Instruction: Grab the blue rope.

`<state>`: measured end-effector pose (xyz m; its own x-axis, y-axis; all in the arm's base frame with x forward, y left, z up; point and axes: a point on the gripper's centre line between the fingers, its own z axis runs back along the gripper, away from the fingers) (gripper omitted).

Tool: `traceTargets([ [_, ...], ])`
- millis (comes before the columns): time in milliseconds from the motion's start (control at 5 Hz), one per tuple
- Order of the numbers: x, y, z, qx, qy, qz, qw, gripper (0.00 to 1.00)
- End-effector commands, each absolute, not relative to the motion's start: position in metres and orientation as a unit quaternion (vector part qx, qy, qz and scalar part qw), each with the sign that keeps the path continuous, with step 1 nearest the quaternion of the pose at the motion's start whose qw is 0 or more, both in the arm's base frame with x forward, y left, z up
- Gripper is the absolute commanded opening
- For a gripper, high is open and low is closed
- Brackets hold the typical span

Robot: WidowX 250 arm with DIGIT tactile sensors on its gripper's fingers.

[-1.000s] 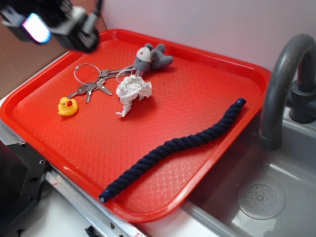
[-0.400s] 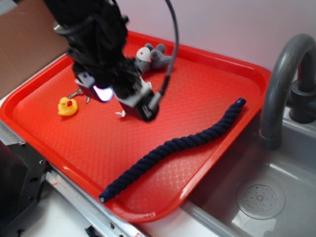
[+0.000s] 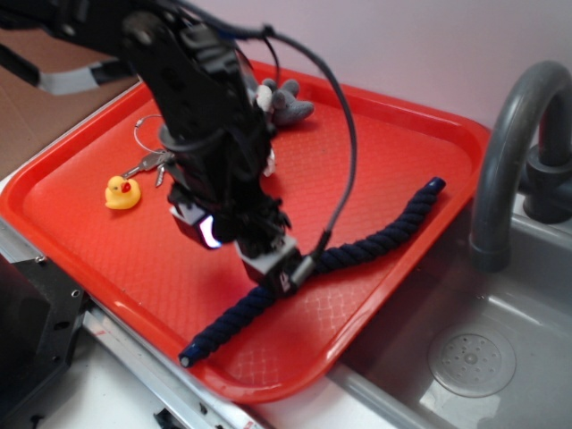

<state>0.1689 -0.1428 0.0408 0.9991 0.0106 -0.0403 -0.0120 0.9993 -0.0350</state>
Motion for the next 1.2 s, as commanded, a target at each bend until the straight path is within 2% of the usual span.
traceTargets([
  [0,0.1676,-0.1466,0.0237,-0.009,0.036,-0.017,0.999,1.0],
  [200,0.1685,-0.1502,0.0201,-0.008,0.046,-0.031,0.998,1.0],
  [400,0.1676,-0.1518,0.0178,-0.001,0.05,-0.031,0.998,0.94],
  [600,0.1672,-0.1526,0.0177,0.007,0.048,-0.028,0.998,0.0],
  [800,0.1688,-0.1529,0.0192,0.003,0.048,-0.02,0.999,0.0],
  [1000,0.1694,-0.1521,0.0257,0.005,0.01,-0.037,0.999,0.0],
])
